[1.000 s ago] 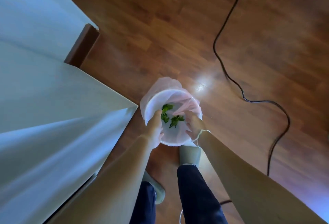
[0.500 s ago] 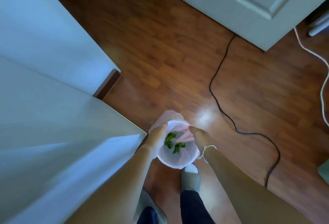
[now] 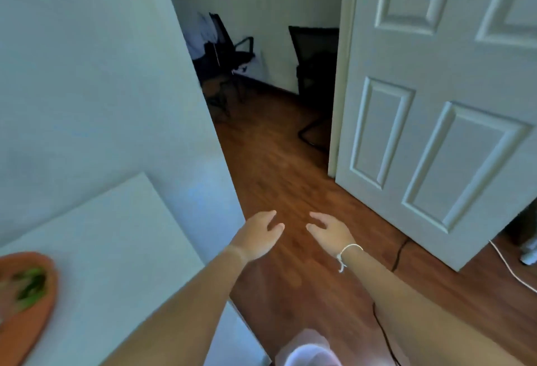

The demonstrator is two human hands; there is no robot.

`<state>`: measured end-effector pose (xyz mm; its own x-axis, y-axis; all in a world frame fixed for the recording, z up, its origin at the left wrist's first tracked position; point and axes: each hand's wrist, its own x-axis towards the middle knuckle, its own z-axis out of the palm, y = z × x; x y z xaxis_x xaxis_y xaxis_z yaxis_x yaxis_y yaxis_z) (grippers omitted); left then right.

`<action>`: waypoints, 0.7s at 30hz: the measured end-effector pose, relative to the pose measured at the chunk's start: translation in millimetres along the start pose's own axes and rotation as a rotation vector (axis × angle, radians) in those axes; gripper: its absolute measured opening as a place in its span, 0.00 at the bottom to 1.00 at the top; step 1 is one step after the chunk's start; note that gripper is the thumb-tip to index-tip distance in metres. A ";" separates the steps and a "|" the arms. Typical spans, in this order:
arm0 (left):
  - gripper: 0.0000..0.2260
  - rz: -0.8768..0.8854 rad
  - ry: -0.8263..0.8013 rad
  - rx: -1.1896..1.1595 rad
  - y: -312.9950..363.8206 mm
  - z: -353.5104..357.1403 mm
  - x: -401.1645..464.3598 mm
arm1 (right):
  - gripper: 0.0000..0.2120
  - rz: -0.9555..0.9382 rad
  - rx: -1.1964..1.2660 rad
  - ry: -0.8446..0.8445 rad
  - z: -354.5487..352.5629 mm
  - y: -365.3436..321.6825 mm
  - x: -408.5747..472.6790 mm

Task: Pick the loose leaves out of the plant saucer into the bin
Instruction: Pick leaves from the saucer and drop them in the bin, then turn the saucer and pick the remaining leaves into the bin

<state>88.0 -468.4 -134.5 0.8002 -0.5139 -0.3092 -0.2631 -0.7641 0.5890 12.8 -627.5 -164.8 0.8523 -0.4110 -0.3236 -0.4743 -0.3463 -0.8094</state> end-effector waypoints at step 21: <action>0.21 -0.287 0.403 0.026 -219.5 -151.3 -307.2 | 0.25 -0.553 -0.335 -0.293 235.4 -195.9 -160.5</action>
<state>-18.6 -83.8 -55.9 0.9858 -0.0930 -0.1399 -0.0105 -0.8650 0.5017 20.9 -295.2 -69.6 0.9896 0.1276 -0.0657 0.0427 -0.6987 -0.7141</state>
